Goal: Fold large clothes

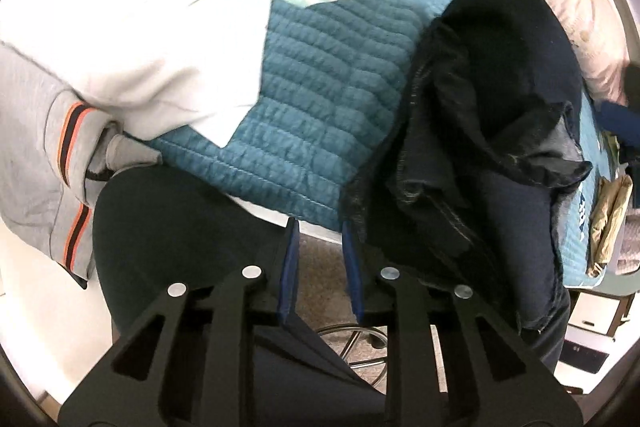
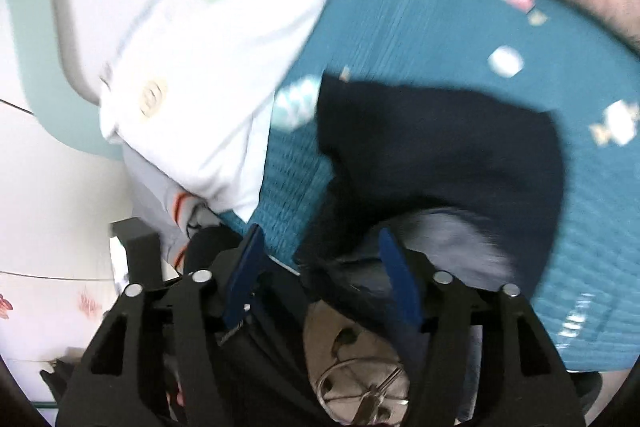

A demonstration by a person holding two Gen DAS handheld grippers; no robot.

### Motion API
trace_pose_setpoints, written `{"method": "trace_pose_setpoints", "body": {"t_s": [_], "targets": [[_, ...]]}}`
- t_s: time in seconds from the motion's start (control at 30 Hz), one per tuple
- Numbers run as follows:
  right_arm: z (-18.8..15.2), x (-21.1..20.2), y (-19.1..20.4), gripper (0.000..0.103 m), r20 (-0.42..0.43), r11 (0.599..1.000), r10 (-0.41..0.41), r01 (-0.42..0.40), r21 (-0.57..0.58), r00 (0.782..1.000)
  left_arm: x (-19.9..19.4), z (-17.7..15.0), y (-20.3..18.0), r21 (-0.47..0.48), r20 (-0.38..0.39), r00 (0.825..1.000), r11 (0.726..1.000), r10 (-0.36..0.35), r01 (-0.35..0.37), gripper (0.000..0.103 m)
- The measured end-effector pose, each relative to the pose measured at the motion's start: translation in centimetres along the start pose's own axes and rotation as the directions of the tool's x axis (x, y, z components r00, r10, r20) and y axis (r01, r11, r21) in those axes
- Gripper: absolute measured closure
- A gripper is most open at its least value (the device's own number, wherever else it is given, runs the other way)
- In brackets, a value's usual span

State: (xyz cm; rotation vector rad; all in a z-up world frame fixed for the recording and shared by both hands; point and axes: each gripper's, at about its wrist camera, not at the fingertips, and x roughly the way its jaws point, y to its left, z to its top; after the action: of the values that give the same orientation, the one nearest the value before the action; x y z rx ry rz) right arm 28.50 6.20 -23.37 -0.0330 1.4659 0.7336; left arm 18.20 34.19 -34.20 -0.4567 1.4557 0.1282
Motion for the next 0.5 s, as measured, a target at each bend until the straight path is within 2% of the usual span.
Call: {"method": "trace_pose_setpoints", "body": {"t_s": [0.1,0.23,0.33,0.4,0.43,0.5], "targets": [[-1.3,-2.3,-2.7,0.042,0.034,0.998,-0.066,0.066,0.010,0.997,-0.3,-0.4,-1.2,0.023,0.010,1.000,1.000,-0.003,0.003,0.080],[-2.8,0.7,-6.8,0.042,-0.062,0.987,-0.144,0.148,0.065,0.988,-1.1,-0.4,-3.2,0.041,0.011,1.000,0.999,-0.002,0.002,0.080],[-4.2,3.1,-10.2,0.041,-0.133,0.976,-0.148,0.166,0.140,0.980,-1.2,-0.7,-3.6,0.049,0.008,1.000,0.999,-0.002,0.002,0.078],[-5.0,3.7,-10.5,0.032,-0.124,0.979,-0.141,0.157,0.133,0.982,-1.0,-0.9,-3.4,0.048,0.003,1.000,0.999,0.000,0.000,0.072],[-5.4,3.7,-10.1,0.031,-0.115,0.985,-0.117,0.131,0.116,0.986,-0.8,-1.0,-3.7,0.046,0.002,1.000,0.999,0.003,-0.003,0.071],[-5.8,3.4,-9.5,0.059,-0.117,0.990,-0.072,0.085,0.115,0.990,-0.7,-1.1,-3.6,0.035,-0.004,1.000,0.999,0.013,-0.013,0.071]]}}
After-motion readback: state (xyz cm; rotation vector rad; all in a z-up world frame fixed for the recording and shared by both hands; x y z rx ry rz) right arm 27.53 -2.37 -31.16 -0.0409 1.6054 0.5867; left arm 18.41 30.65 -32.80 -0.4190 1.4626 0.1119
